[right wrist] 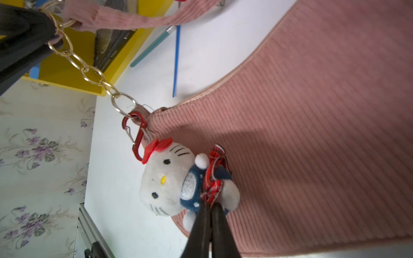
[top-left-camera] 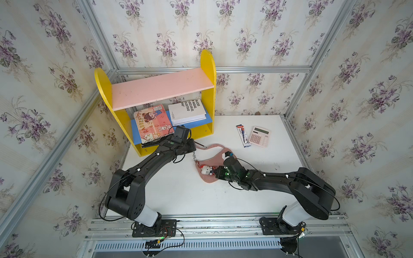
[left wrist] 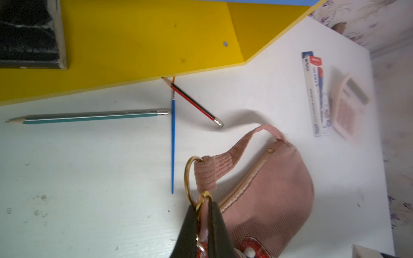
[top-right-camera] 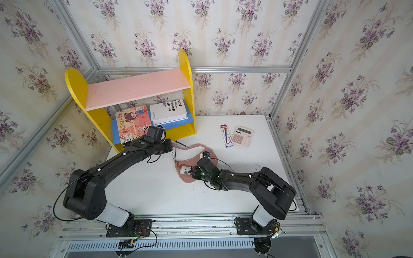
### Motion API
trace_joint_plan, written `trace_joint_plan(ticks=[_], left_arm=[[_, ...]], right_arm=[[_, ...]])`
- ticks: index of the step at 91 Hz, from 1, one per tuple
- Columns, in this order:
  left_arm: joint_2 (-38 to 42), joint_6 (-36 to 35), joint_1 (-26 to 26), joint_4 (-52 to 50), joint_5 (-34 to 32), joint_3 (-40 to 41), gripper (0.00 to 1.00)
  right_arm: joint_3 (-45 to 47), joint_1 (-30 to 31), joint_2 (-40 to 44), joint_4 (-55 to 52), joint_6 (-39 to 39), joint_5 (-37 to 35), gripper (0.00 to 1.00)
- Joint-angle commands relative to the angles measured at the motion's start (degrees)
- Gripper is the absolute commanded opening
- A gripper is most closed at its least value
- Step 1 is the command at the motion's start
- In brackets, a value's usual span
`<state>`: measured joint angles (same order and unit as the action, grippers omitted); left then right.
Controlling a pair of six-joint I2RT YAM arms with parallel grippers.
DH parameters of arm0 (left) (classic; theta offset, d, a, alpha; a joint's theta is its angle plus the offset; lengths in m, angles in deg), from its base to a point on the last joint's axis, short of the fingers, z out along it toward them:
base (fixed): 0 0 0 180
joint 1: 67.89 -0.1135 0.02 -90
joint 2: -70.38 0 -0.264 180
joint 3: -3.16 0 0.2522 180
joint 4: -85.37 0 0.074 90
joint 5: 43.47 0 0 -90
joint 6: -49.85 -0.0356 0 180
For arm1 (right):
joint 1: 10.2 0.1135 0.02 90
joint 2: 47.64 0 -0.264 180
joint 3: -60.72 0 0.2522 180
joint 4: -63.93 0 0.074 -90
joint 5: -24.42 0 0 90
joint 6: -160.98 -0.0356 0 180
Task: Remove the decoration from the bag
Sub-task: Pick up the bag from the center of the board.
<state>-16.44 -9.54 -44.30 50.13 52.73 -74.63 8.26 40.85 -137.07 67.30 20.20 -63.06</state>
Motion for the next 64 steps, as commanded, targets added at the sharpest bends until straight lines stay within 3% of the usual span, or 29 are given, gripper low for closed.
trace_joint_plan(ticks=[1, 27, 49, 64], left_arm=[[3.7, -2.2, 0.6, -0.4, 3.2, -1.1, 0.02], [11.9, -2.5, 4.3, -2.2, 6.6, -5.3, 0.02], [13.5, -2.1, 7.4, -3.6, 6.7, -8.0, 0.02], [14.2, -1.3, 8.9, -4.3, 6.2, -8.7, 0.03]], right_arm=[[0.4, -1.1, 3.1, 5.3, 8.0, 4.5, 0.19], [-0.7, -4.3, 11.8, 1.5, 23.2, 7.9, 0.46], [-1.4, -4.3, 15.5, 9.3, 30.0, 12.6, 0.47], [-3.3, -4.2, 13.1, 14.4, 31.0, 13.4, 0.52]])
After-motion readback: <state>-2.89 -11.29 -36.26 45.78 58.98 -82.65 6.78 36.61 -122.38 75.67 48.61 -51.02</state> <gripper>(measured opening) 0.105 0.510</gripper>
